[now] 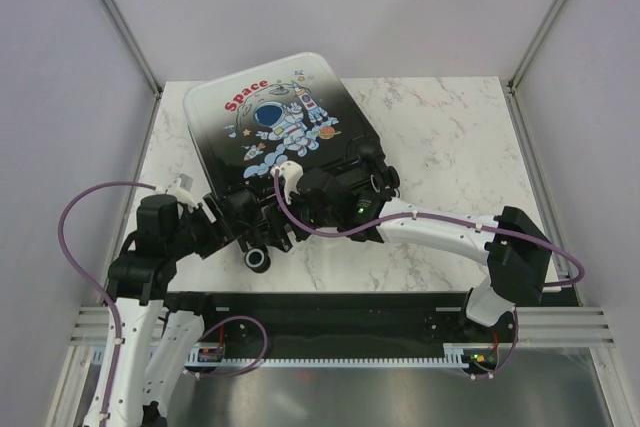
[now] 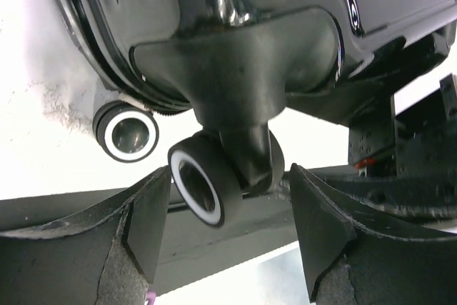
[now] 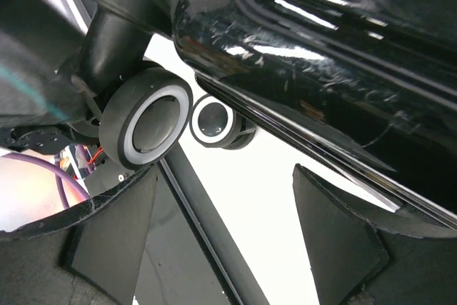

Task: Pack the luggage
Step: Zip the luggage at the center of the board.

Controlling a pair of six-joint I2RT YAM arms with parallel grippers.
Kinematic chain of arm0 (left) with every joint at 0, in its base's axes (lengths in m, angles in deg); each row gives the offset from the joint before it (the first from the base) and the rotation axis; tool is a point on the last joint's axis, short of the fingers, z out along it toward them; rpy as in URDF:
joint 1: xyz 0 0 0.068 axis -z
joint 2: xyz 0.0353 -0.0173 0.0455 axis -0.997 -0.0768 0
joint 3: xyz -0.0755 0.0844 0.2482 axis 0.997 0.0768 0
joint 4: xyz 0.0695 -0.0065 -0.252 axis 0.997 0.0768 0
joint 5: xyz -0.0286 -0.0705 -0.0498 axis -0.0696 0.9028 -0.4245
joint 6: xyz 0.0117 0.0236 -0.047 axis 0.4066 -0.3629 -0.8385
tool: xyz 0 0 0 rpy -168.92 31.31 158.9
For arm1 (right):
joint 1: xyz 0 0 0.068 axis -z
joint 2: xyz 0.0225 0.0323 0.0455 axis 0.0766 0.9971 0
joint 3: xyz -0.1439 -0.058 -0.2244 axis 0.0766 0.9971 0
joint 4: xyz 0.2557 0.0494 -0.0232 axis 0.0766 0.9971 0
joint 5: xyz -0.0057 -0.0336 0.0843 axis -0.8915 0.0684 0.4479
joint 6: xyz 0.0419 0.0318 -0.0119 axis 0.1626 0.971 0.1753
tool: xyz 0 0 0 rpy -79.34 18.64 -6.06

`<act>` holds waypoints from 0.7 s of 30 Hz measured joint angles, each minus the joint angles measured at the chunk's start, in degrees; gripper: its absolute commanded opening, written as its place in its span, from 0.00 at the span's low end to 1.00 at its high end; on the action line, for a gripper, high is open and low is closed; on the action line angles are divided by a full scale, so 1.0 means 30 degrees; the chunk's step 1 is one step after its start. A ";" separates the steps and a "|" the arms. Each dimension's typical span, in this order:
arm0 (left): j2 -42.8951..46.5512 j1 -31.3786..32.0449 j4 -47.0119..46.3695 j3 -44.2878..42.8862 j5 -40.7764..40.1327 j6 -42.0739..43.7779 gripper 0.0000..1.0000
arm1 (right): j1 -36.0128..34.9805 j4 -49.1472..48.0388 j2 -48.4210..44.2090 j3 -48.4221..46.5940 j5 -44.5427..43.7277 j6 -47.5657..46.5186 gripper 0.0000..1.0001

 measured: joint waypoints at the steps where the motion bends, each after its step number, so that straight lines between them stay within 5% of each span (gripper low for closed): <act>1: -0.0124 0.0000 -0.0189 0.0087 0.0000 -0.0051 0.73 | 0.0000 -0.0066 -0.0007 0.0044 0.0087 -0.0051 0.85; 17: -0.0911 0.0058 -0.2470 0.1632 0.0022 -0.1399 0.75 | 0.0109 -0.1195 -0.0226 0.0729 0.1137 -0.0627 0.85; 21: -0.1435 0.0539 -0.3235 0.1851 0.0007 -0.1880 0.68 | 0.0189 -0.1202 -0.0459 0.1151 0.1005 -0.0903 0.86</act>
